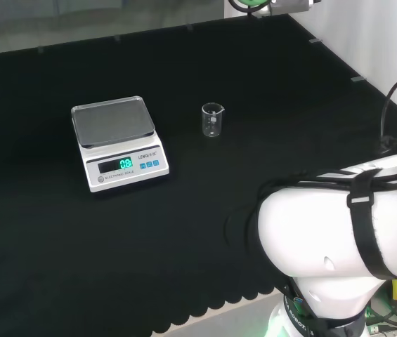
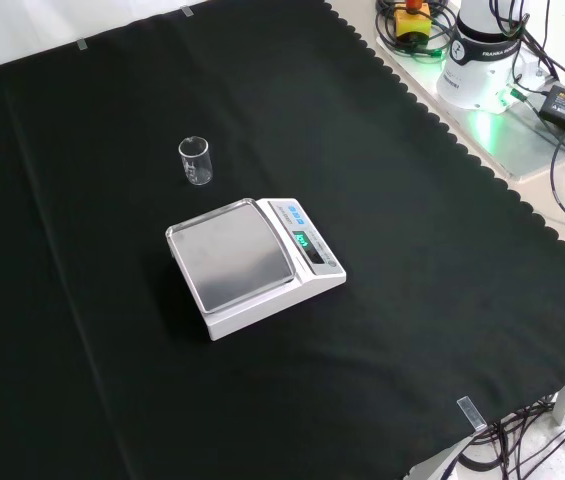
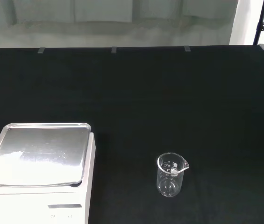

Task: Pick up the beaker.

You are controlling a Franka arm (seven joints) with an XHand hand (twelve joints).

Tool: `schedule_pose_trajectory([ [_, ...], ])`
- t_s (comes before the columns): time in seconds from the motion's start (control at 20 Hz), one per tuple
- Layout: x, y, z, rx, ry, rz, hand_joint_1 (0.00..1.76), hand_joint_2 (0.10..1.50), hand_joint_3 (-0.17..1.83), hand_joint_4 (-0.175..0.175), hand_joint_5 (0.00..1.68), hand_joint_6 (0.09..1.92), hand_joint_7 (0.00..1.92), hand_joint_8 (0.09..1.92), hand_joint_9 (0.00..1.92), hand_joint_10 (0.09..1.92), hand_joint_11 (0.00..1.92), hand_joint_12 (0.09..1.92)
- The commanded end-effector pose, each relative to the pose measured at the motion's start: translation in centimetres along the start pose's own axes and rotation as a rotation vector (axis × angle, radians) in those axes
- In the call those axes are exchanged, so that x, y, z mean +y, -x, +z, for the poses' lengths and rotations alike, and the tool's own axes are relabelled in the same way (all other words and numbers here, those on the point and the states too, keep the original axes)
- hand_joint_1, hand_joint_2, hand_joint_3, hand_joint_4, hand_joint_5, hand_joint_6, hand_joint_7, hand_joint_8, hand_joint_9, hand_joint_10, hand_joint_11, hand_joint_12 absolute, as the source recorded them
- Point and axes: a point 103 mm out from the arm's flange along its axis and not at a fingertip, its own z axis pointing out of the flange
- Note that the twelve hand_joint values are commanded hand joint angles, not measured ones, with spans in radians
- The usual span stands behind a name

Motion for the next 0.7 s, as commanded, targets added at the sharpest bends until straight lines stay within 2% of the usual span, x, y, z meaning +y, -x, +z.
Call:
schedule_pose_trajectory([
  [0.05,0.1,0.0,0.0,-0.006,0.006,-0.002,0.47,0.76,0.15,-0.033,0.07,0.2,0.09,0.38,0.2,0.09,0.1,1.39],
  [0.2,0.3,0.1,0.1,0.0,-0.004,-0.005,0.45,0.77,0.15,-0.031,0.02,0.09,0.01,0.3,0.1,0.09,0.01,1.42],
  [0.45,1.1,0.5,0.9,0.012,-0.006,-0.009,0.45,0.77,0.14,-0.032,0.02,0.09,0.0,0.29,0.09,0.09,0.0,1.42],
  [0.6,3.2,1.6,3.2,0.051,-0.019,-0.016,0.45,0.78,0.12,-0.035,0.05,0.09,0.0,0.33,0.09,0.09,0.0,1.43],
  [0.7,4.9,2.5,5.0,0.081,-0.028,-0.037,0.45,0.78,0.11,-0.038,0.07,0.09,0.0,0.36,0.1,0.09,0.0,1.43],
])
